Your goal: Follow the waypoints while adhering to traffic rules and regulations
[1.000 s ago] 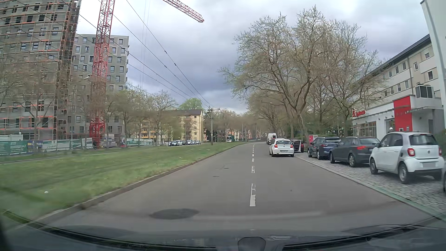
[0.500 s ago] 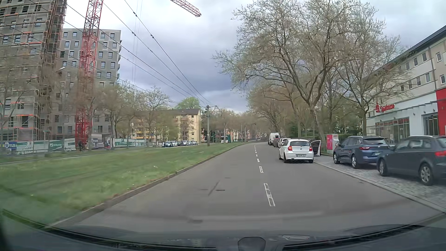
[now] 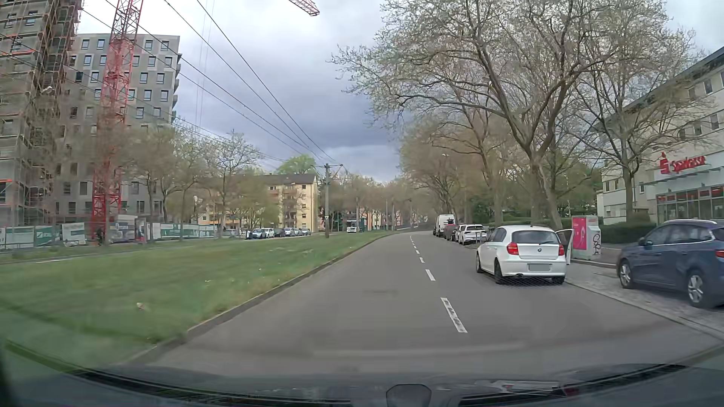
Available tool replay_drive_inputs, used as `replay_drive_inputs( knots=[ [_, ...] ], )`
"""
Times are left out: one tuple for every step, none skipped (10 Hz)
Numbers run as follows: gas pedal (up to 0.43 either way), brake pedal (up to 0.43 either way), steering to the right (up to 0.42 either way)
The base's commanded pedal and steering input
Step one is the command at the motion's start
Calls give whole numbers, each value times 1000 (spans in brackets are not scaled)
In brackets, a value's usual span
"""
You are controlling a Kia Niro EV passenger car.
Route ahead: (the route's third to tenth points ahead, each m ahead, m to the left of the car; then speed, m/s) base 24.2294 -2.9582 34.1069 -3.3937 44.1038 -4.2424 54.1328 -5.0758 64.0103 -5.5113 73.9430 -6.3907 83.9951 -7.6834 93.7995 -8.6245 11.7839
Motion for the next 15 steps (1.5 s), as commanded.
replay_drive_inputs(
  knots=[
    [130, 0, 13],
    [130, 0, 14],
    [130, 0, 14],
    [130, 0, 14],
    [138, 0, 14],
    [138, 0, 14],
    [138, 0, 14],
    [138, 0, 14],
    [138, 0, 14],
    [138, 0, 14],
    [138, 0, 14],
    [138, 0, 13],
    [138, 0, 12],
    [138, 0, 11],
    [138, 0, 10]
  ],
)
